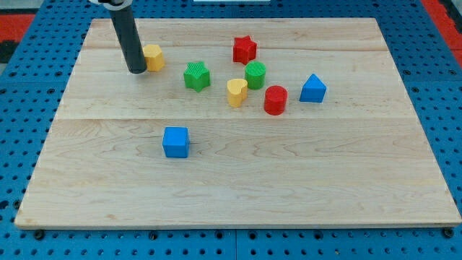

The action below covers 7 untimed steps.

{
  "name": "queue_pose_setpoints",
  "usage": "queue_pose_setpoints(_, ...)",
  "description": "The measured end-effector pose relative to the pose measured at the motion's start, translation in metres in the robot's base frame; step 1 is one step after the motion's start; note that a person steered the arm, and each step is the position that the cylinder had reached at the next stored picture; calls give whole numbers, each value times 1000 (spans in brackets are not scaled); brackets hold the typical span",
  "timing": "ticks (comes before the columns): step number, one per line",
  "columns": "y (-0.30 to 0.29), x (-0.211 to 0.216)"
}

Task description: Push the yellow hexagon towards the green star

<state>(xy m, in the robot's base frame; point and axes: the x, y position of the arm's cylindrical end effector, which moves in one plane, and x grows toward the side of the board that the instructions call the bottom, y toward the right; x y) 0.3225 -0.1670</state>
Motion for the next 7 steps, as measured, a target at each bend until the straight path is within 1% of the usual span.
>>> queue_pose_setpoints(1, 3, -23)
queue_pose_setpoints(2, 5, -30)
queue_pose_setpoints(3, -8, -37)
queue_pose_setpoints(4, -66, -55)
queue_pose_setpoints(5, -76, -58)
queue_pose_setpoints(6, -59, -58)
queue_pose_setpoints(7, -23, -58)
